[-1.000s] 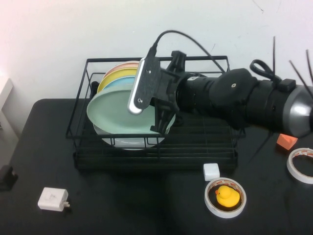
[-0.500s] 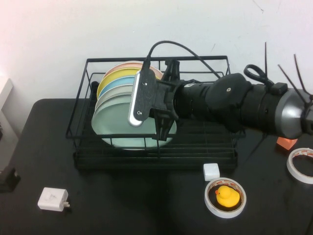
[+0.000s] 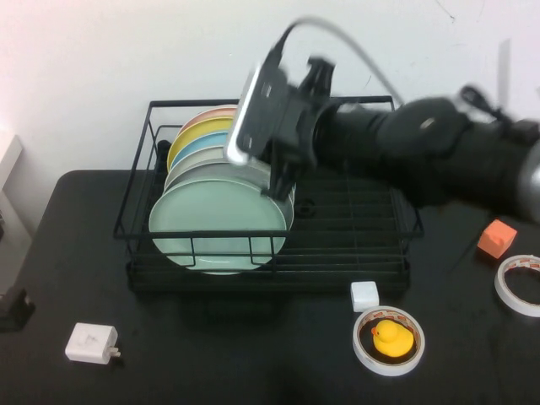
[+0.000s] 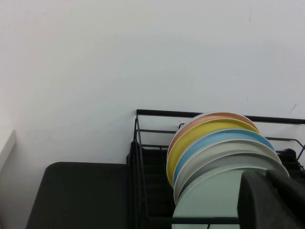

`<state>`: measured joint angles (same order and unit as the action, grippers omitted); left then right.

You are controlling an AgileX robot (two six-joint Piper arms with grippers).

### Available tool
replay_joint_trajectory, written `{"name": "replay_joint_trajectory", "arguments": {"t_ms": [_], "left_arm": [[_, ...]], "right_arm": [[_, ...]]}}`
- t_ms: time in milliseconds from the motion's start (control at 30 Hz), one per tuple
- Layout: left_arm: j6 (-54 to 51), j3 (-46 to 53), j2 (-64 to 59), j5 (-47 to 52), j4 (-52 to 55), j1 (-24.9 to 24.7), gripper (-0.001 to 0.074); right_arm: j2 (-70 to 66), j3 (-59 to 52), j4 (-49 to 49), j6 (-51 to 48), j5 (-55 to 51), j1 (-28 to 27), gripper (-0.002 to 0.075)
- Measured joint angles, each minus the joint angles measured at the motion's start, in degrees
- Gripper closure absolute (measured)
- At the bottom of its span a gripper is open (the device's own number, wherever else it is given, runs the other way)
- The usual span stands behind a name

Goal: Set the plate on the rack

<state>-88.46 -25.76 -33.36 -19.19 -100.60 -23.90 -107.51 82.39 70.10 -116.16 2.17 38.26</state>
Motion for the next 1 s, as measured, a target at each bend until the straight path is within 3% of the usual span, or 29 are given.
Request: {"name": "replay_joint_trajectory", "arguments": {"t_ms": [167, 367, 567, 700, 800, 900, 1000], "left_arm": [[0.0, 0.0, 0.0, 0.12, 0.0, 0.0, 0.0736], [0.76, 0.0, 0.0, 4.77, 0.0, 0.0, 0.0736], [5.53, 0.0, 0.0, 18.77, 0.35, 0.0, 0.0736], [6.58, 0.0, 0.0, 34.85, 5.2, 0.0, 0.0736], [9.49, 0.0, 0.0, 45.41, 18.24, 0.0, 0.0736], [20.51, 0.0, 0.0, 48.49, 34.6, 0.0, 0.0736], [39.8, 0.0, 0.0, 48.72, 53.05, 0.0, 0.0736]], "right_arm": [[8.59, 0.0, 12.31, 0.0, -2.17, 0.0, 0.0444], [18.74, -0.12, 17.74, 1.01, -5.24, 0.0, 0.0683], [27.99, -7.17, 17.44, 7.98, -15.94, 0.0, 0.0724], [32.23, -12.89, 5.07, 21.11, -31.33, 0.0, 0.0727], [33.37, -14.29, -9.85, 36.2, -45.09, 0.14, 0.0727], [33.47, -14.27, -25.05, 50.08, -57.08, 0.37, 0.0728], [34.36, -14.83, -41.0, 64.02, -64.58, 0.36, 0.0728]]}}
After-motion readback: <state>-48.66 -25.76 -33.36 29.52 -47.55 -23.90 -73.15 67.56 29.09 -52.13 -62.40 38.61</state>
